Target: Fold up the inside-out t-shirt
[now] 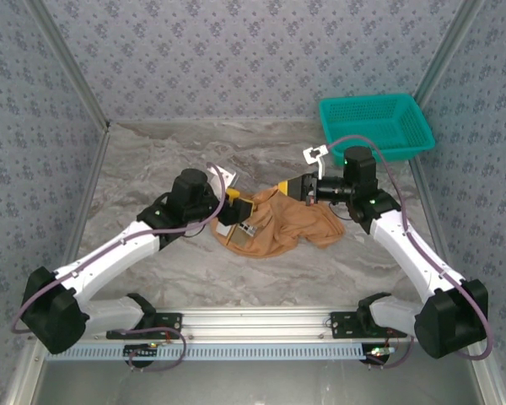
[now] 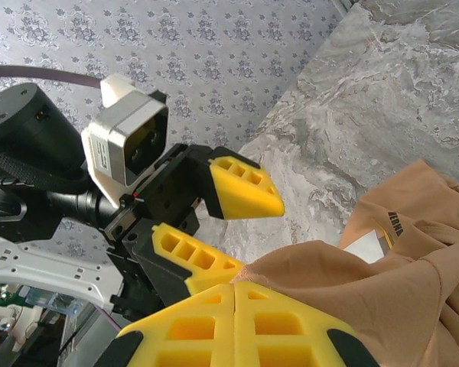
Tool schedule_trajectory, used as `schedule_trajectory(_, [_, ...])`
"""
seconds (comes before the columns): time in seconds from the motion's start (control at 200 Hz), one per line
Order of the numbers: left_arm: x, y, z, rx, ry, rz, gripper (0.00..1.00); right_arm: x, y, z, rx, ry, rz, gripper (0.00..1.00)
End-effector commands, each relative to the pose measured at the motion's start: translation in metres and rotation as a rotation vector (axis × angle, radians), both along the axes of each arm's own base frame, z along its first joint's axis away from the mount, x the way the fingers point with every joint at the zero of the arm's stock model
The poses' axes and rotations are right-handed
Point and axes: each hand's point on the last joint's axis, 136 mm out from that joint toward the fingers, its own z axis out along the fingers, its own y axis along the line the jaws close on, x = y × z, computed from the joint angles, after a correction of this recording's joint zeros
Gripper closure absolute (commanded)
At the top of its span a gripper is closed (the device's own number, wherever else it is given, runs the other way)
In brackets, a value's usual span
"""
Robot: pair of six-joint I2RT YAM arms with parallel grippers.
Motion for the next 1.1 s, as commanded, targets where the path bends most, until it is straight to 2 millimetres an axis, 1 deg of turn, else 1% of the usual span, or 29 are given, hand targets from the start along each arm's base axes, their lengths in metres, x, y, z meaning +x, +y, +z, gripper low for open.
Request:
schedule_trajectory(0.0, [0.000, -0.012, 0.008, 0.001, -0.025, -0.069, 0.39, -0.004, 0.002, 0.006, 0.009, -0.010, 0.026, 1.00])
schedule_trajectory(0.14, [-0.003, -0.028, 0.010, -0.027, -0.013, -0.149, 0.40, -0.004, 0.002, 0.004, 0.002, -0.011, 0.029, 1.00])
schedule_trajectory(0.195, [-0.001, -0.034, 0.012, -0.040, -0.014, -0.167, 0.42, -0.005, 0.002, 0.002, -0.002, -0.010, 0.032, 1.00])
schedule_trajectory(0.215, [0.000, -0.035, 0.013, -0.044, -0.014, -0.170, 0.45, -0.005, 0.001, 0.002, -0.003, -0.008, 0.033, 1.00])
schedule_trajectory(0.28, [0.003, -0.041, 0.015, -0.056, -0.010, -0.183, 0.56, -0.006, 0.001, 0.000, -0.012, -0.003, 0.040, 1.00])
schedule_trajectory(0.29, [0.004, -0.043, 0.014, -0.056, -0.003, -0.187, 0.58, -0.007, 0.001, -0.001, -0.016, -0.001, 0.041, 1.00])
schedule_trajectory(0.34, [0.006, -0.047, 0.017, -0.078, 0.004, -0.190, 0.69, -0.004, -0.001, -0.008, -0.053, 0.012, 0.028, 1.00])
schedule_trajectory(0.41, [0.007, -0.052, 0.026, -0.138, 0.017, -0.194, 0.91, 0.003, -0.008, -0.025, -0.165, 0.034, -0.025, 1.00])
schedule_trajectory(0.445, [0.006, -0.053, 0.031, -0.167, 0.025, -0.196, 1.00, 0.007, -0.012, -0.034, -0.219, 0.052, -0.051, 1.00])
schedule_trajectory(0.54, [0.006, -0.051, 0.036, -0.219, 0.071, -0.177, 1.00, 0.026, -0.029, -0.053, -0.363, 0.072, -0.182, 1.00])
schedule_trajectory(0.59, [0.005, -0.048, 0.038, -0.236, 0.092, -0.157, 1.00, 0.039, -0.045, -0.063, -0.455, 0.084, -0.292, 1.00])
schedule_trajectory(0.63, [0.005, -0.045, 0.038, -0.244, 0.105, -0.137, 1.00, 0.046, -0.053, -0.067, -0.511, 0.076, -0.344, 0.96])
schedule_trajectory(0.7, [0.006, -0.040, 0.036, -0.248, 0.126, -0.093, 1.00, 0.051, -0.054, -0.068, -0.537, 0.056, -0.369, 0.86])
schedule_trajectory(0.74, [0.007, -0.036, 0.035, -0.244, 0.130, -0.069, 1.00, 0.049, -0.049, -0.066, -0.524, 0.043, -0.354, 0.80])
schedule_trajectory(0.809, [0.009, -0.031, 0.032, -0.239, 0.135, -0.027, 1.00, 0.044, -0.040, -0.062, -0.495, 0.018, -0.317, 0.73])
schedule_trajectory(0.854, [0.010, -0.028, 0.030, -0.237, 0.133, -0.008, 1.00, 0.035, -0.032, -0.060, -0.464, 0.006, -0.275, 0.70])
schedule_trajectory(0.914, [0.013, -0.024, 0.028, -0.230, 0.133, 0.018, 1.00, 0.025, -0.029, -0.060, -0.422, 0.015, -0.254, 0.66])
schedule_trajectory(1.014, [0.013, -0.024, 0.028, -0.236, 0.133, 0.026, 1.00, 0.014, -0.022, -0.061, -0.335, 0.054, -0.257, 0.60])
schedule_trajectory(1.054, [0.013, -0.024, 0.029, -0.238, 0.134, 0.026, 1.00, 0.012, -0.020, -0.063, -0.308, 0.083, -0.276, 0.58])
schedule_trajectory(1.094, [0.014, -0.024, 0.029, -0.240, 0.134, 0.028, 1.00, 0.014, -0.021, -0.067, -0.288, 0.120, -0.319, 0.53])
